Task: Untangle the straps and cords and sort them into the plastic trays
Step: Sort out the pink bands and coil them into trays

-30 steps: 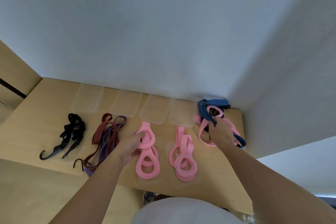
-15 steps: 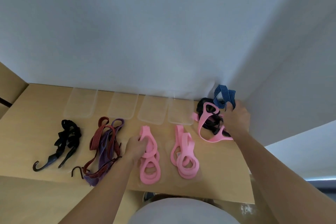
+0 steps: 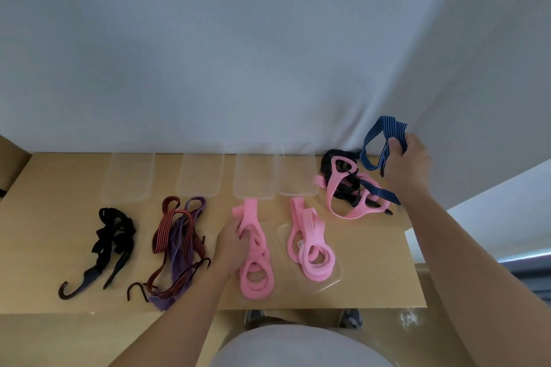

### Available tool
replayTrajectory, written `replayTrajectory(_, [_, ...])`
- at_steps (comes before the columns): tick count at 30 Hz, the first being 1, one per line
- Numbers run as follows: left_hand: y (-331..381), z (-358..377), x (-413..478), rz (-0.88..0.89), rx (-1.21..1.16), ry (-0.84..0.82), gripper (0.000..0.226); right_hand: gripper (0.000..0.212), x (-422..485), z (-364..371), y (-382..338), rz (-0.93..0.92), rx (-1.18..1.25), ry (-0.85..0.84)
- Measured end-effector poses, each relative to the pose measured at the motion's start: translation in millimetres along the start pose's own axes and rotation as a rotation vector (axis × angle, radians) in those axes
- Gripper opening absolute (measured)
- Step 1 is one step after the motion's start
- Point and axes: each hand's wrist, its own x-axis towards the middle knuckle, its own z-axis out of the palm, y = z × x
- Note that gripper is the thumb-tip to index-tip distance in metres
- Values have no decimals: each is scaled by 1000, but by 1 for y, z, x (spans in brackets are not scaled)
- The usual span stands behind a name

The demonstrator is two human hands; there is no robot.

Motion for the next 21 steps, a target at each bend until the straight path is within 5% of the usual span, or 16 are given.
replayTrajectory(5, [-1,1,-1,30,173,125,18,26,-3,-11,-12,-36,52,36])
replayTrajectory(14, [15,-7,-4,42,398,212,46,24,-9,-35,-43,-91,161,77])
replayTrajectory(21, [57,-1,-11,271,266,108,13,22,-16,-53,-74,-149,292,67])
